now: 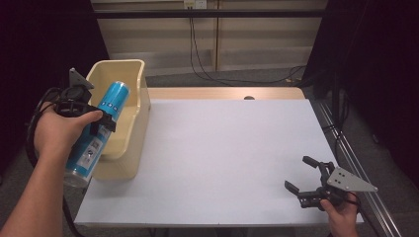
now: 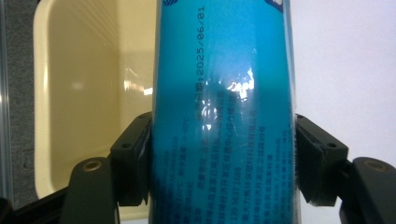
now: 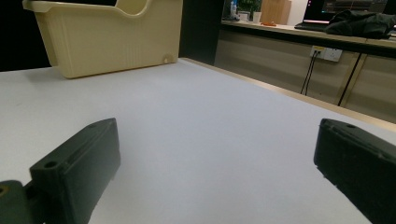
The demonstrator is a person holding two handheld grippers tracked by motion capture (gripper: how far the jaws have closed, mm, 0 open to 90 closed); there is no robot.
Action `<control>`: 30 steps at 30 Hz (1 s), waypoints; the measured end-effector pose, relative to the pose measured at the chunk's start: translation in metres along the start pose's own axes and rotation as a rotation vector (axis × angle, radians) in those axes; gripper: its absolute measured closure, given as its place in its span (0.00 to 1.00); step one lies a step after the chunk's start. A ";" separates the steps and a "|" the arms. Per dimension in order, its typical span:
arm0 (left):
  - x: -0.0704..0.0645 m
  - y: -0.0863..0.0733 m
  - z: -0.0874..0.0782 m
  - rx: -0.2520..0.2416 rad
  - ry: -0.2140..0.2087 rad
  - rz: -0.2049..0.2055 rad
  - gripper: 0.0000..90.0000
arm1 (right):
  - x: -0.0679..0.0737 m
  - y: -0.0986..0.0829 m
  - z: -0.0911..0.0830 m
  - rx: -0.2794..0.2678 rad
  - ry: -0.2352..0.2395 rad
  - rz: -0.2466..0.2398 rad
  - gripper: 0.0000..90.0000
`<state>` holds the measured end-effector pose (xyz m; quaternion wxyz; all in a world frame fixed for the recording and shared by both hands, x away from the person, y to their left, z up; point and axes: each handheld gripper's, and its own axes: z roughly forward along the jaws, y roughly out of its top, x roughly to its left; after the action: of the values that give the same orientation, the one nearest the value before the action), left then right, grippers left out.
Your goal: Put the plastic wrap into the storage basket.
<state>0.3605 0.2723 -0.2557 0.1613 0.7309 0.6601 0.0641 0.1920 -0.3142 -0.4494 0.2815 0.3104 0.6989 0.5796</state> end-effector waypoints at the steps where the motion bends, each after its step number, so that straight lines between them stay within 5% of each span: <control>1: 0.000 0.000 0.000 0.000 0.000 0.000 0.36 | 0.000 0.000 0.000 0.000 0.000 0.000 0.00; 12: -0.007 0.007 0.022 0.017 -0.008 -0.008 0.36 | -0.001 -0.001 -0.001 -0.001 -0.003 -0.001 0.00; 30: -0.007 0.011 0.029 0.036 0.006 -0.007 0.36 | -0.001 -0.001 0.000 0.003 0.004 -0.004 0.00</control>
<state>0.3793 0.2606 -0.2786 0.1463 0.7310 0.6643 0.0540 0.1924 -0.3147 -0.4502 0.2808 0.3084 0.7008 0.5788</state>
